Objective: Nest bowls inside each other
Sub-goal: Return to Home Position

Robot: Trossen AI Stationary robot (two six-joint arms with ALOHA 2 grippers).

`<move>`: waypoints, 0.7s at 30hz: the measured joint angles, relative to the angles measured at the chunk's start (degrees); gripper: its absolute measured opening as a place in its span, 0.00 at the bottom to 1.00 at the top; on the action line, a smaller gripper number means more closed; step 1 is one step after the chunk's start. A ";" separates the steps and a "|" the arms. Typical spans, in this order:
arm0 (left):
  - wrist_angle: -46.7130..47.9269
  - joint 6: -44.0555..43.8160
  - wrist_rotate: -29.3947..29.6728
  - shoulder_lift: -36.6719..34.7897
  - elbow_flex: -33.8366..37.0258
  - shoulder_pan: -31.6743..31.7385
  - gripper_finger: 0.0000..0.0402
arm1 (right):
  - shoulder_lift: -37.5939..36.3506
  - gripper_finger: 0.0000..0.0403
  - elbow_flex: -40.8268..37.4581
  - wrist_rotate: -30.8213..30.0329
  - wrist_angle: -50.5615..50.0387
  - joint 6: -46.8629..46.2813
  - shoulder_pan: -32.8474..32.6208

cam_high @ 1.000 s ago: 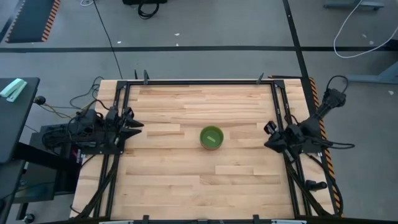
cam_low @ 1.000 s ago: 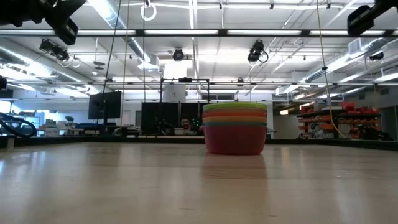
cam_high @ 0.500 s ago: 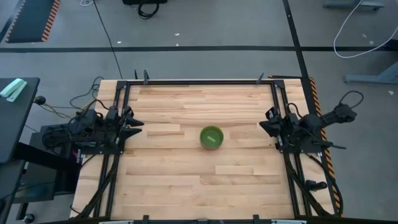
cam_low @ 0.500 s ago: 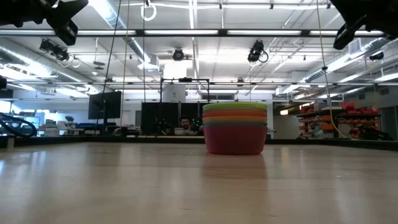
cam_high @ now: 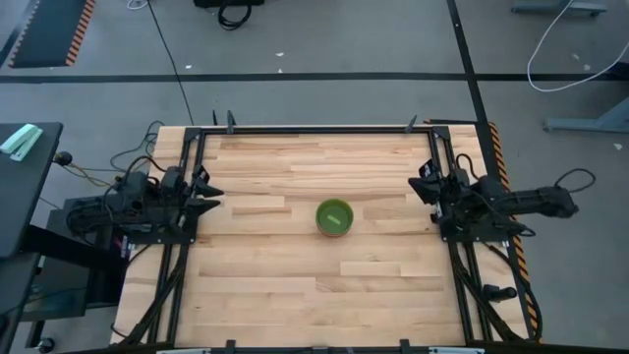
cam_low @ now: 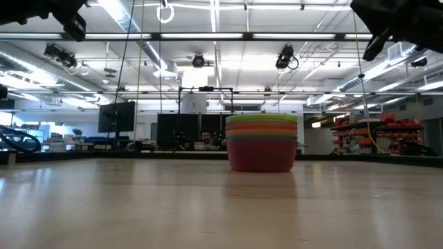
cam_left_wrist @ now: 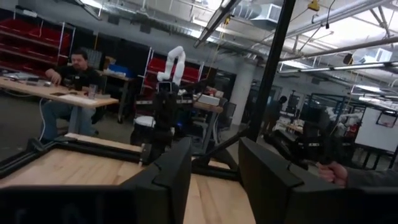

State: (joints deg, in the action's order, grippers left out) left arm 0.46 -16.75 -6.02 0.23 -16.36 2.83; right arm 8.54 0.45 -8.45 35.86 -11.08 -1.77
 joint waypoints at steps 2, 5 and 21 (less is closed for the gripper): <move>0.29 0.06 -0.01 0.00 0.00 0.00 0.36 | 0.00 0.04 0.00 2.31 -0.14 -1.34 2.87; 2.52 0.56 0.02 0.00 -0.02 0.00 0.37 | 0.00 0.04 0.04 5.92 -2.28 -3.26 7.11; 11.29 1.99 1.94 0.02 -0.02 0.00 0.36 | 0.02 0.04 0.04 10.05 -14.56 -0.45 17.76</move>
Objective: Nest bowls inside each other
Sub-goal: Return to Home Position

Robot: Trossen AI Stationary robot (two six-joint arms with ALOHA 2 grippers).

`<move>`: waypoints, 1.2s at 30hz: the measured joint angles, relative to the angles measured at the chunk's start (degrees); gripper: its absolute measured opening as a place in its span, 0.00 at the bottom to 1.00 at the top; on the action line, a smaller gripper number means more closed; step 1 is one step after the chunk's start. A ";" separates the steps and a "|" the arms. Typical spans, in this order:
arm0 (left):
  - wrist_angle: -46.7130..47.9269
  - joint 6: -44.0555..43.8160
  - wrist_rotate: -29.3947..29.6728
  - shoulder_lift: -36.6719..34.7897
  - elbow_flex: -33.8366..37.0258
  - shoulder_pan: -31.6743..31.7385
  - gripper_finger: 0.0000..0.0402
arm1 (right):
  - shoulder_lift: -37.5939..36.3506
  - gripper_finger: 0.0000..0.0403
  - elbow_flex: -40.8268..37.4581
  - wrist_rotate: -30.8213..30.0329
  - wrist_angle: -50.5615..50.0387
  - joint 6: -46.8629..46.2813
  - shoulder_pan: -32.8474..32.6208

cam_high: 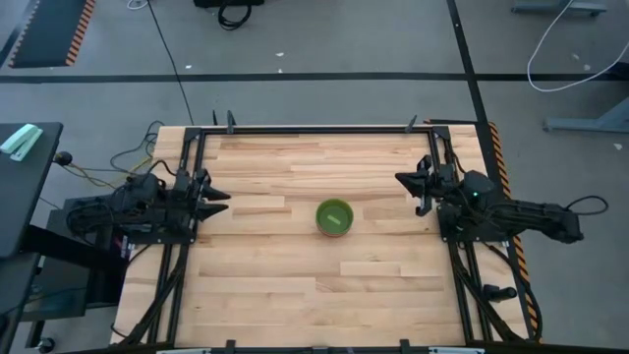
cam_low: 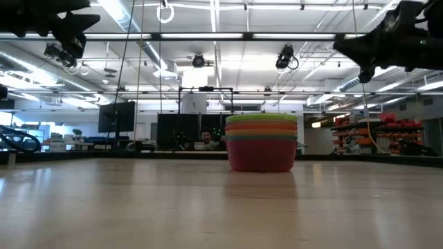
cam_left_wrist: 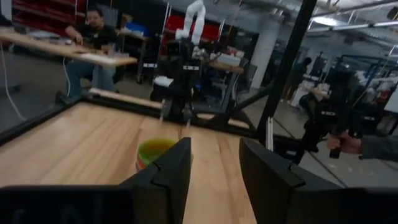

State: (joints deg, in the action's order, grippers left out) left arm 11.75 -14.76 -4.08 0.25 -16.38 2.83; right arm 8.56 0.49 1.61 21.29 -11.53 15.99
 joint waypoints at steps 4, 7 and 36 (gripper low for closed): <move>2.74 -0.04 0.62 0.00 0.02 0.00 0.35 | 0.02 0.04 0.00 0.00 -5.91 -0.04 1.08; 4.71 -0.68 2.34 0.00 0.00 0.00 0.35 | 0.00 0.04 0.00 0.02 -8.04 0.48 1.52; 7.61 -1.26 11.17 0.00 0.02 -0.02 0.37 | 0.00 0.04 0.00 -1.55 -19.93 0.05 1.64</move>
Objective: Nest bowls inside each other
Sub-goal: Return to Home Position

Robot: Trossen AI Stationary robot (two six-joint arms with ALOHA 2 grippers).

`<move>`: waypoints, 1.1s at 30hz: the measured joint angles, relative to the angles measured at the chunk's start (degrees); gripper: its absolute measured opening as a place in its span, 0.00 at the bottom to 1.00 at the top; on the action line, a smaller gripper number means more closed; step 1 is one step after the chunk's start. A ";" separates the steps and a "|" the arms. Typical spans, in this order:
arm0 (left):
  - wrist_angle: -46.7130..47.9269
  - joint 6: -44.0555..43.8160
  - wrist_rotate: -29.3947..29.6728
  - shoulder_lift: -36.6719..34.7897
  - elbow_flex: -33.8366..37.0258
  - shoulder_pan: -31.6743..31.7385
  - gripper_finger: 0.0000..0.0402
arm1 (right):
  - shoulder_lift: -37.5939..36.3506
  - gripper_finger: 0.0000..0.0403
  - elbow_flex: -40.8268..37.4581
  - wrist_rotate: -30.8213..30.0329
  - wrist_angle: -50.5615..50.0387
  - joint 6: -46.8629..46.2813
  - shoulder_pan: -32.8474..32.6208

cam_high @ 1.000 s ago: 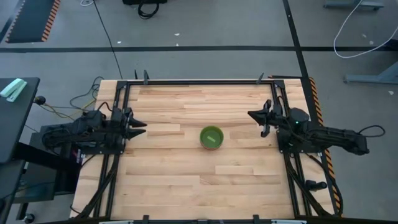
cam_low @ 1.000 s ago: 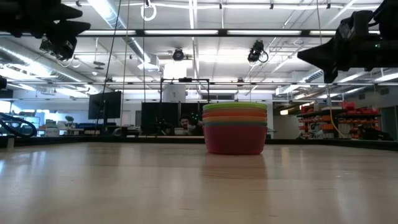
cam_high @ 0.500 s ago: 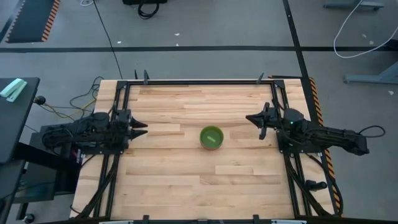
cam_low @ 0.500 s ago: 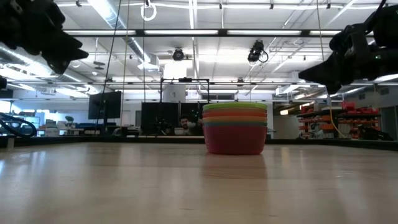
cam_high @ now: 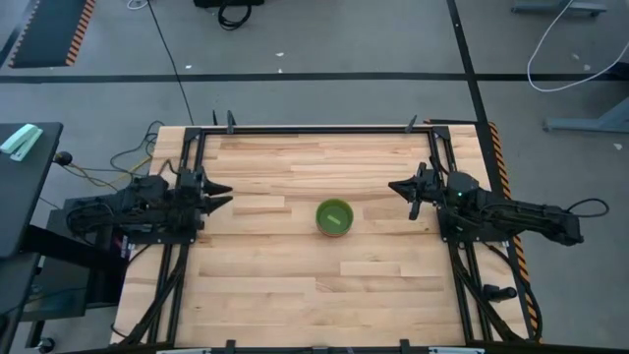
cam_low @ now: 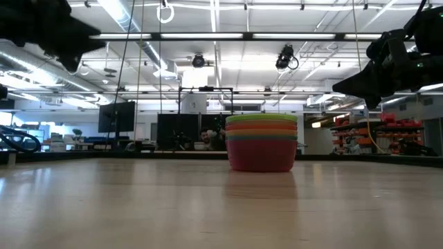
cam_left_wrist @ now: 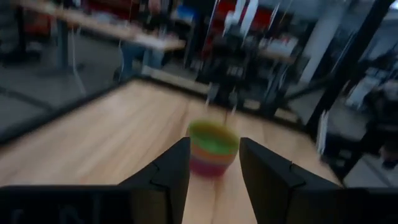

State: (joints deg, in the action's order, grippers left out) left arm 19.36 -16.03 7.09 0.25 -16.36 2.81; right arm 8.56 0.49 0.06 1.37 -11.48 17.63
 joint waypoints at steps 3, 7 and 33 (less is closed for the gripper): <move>-5.20 1.36 -0.02 -0.02 0.00 0.00 0.38 | 0.00 0.04 0.00 0.00 0.00 -0.33 0.00; -10.95 1.68 -0.72 0.00 1.43 0.00 0.38 | 0.00 0.04 0.00 0.00 0.03 -0.33 0.00; -30.62 2.28 -4.35 0.07 15.87 -0.04 0.37 | 0.02 0.04 0.00 0.00 -0.07 -0.66 -0.02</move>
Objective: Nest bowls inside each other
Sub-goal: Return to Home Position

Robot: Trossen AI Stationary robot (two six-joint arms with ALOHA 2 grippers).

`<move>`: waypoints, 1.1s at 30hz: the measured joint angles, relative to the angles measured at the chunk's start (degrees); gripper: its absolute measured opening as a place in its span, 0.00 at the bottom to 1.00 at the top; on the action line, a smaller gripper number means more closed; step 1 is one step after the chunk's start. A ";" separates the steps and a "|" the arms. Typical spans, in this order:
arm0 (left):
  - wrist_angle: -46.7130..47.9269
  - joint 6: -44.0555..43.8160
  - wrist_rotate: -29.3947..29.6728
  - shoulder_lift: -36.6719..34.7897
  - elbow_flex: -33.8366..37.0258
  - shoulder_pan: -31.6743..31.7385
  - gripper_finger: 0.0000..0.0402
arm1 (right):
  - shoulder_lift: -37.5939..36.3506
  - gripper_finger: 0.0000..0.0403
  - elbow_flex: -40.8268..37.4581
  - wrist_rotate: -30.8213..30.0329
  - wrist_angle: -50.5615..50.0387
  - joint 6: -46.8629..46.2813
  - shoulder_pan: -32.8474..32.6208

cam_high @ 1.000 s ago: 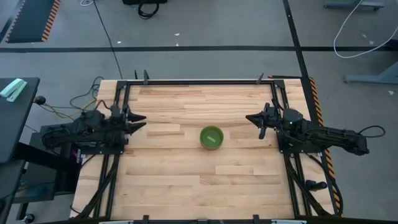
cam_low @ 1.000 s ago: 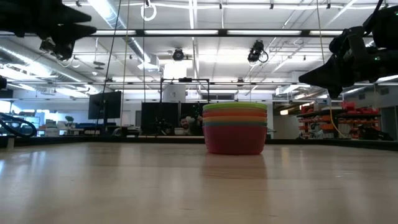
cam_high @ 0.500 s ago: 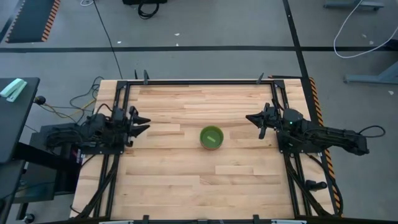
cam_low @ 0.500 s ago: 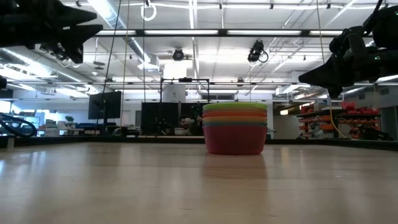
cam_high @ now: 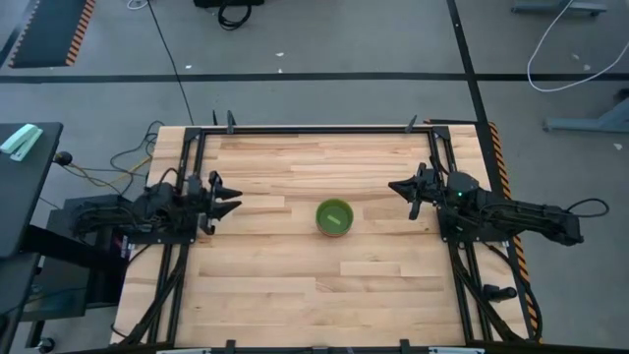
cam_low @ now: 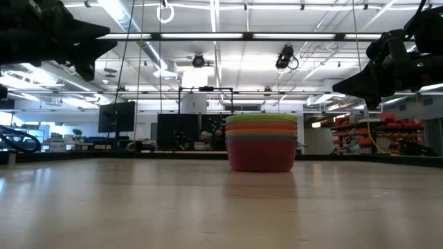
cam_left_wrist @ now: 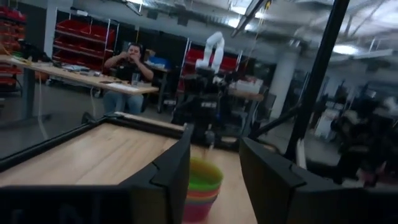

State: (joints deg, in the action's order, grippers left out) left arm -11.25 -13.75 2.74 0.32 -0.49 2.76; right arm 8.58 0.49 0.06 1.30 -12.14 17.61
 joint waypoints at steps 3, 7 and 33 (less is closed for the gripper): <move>2.99 1.60 0.18 0.00 0.02 0.00 0.36 | 0.00 0.04 0.00 0.00 0.00 0.59 0.00; 8.08 1.21 1.21 0.00 0.02 0.00 0.35 | 0.00 0.04 0.00 0.02 0.00 0.98 0.00; 8.12 0.96 2.78 0.04 0.07 0.00 0.35 | 0.15 0.04 0.00 0.00 0.00 4.31 0.00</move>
State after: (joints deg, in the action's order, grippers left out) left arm -3.14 -12.80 5.52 0.36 -0.43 2.76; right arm 8.73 0.49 0.05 1.30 -7.84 17.61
